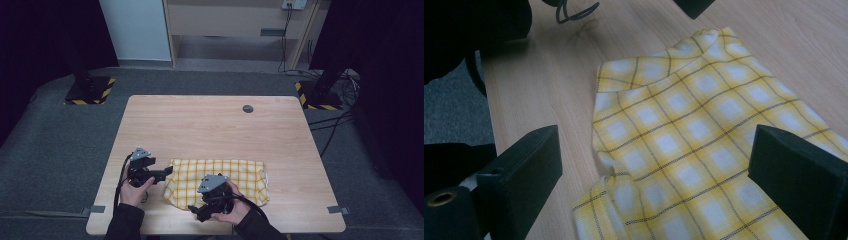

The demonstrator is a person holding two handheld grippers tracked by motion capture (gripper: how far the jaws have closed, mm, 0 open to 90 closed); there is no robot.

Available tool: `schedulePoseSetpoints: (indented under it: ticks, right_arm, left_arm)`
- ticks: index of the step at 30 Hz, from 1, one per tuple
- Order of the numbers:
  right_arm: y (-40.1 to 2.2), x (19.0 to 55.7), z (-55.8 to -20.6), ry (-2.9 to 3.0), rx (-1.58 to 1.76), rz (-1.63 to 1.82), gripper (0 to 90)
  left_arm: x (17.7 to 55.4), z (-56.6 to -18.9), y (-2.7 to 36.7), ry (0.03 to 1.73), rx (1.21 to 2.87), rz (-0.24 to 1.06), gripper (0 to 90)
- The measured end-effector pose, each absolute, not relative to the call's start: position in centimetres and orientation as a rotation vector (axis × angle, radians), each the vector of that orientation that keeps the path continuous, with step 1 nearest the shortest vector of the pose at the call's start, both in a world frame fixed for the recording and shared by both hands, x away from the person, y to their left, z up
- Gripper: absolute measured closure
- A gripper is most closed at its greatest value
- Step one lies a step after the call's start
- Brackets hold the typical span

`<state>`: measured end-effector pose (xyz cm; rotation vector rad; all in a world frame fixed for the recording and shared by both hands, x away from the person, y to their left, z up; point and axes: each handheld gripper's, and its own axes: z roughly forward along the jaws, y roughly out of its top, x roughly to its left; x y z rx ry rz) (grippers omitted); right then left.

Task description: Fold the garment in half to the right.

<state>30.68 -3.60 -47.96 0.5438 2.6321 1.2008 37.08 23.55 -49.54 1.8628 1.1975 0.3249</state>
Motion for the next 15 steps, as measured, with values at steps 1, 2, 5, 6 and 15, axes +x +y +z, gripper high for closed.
schedulePoseSetpoints:
  ticks: [1,2,5,6,15]
  right_arm:
    - [-3.5,30.6,-48.0,2.633,0.541,1.200,7.1]
    - [-3.4,30.6,-48.0,2.633,0.542,1.199,7.2]
    - [-3.1,30.6,-48.1,2.637,0.534,1.200,7.3]
    - [-2.9,30.5,-48.1,2.641,0.533,1.198,7.3]
    - [-1.8,30.3,-48.1,2.650,0.496,1.196,7.6]
  left_arm:
    - [37.1,-49.4,23.5,1.191,1.854,0.329,11.7]
    - [37.2,-49.3,23.4,1.191,1.855,0.324,12.2]
    - [37.2,-48.9,23.1,1.179,1.870,0.339,12.1]
    - [37.3,-48.8,23.0,1.173,1.870,0.340,12.1]
    - [37.8,-48.4,22.6,1.162,1.882,0.335,12.3]
